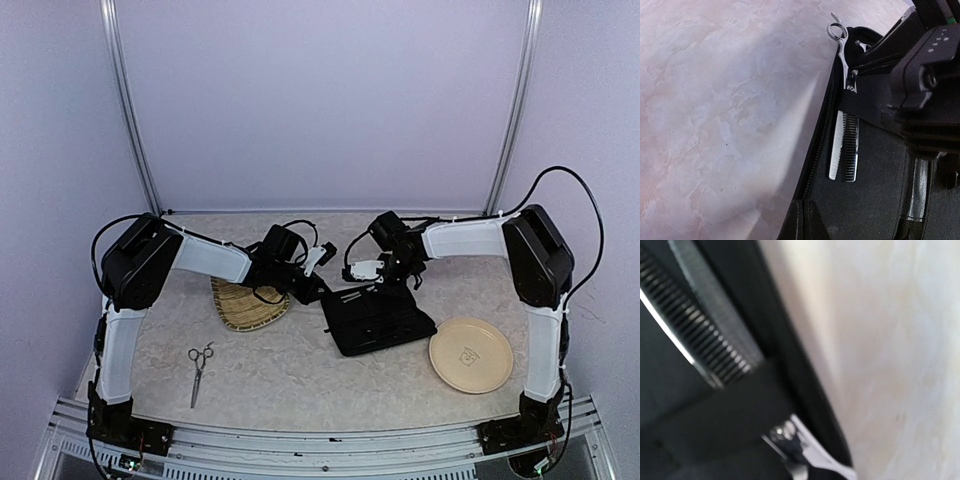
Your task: Sort the hair-cutting tools
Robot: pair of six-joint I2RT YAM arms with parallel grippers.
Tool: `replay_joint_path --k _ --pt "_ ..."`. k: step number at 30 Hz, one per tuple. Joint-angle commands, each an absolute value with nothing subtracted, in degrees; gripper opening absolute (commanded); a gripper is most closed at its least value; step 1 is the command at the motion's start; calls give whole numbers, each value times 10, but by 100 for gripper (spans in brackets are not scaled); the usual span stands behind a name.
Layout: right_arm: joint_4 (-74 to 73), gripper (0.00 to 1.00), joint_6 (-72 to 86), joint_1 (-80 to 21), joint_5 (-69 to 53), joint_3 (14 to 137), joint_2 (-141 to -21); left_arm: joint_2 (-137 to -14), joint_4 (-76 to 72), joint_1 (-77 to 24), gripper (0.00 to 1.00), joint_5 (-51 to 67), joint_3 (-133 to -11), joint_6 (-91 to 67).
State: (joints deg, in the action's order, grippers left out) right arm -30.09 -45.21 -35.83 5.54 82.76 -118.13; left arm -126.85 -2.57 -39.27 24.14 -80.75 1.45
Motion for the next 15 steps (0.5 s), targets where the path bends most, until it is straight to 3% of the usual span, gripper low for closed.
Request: replay_joint_path --k 1,15 --pt "-331 0 -427 -368 9 851 -1209 -1276 -32 -388 1 252 -798 8" --pt "-429 0 -367 -386 -47 922 -1236 -1280 -33 -386 1 255 -798 7"
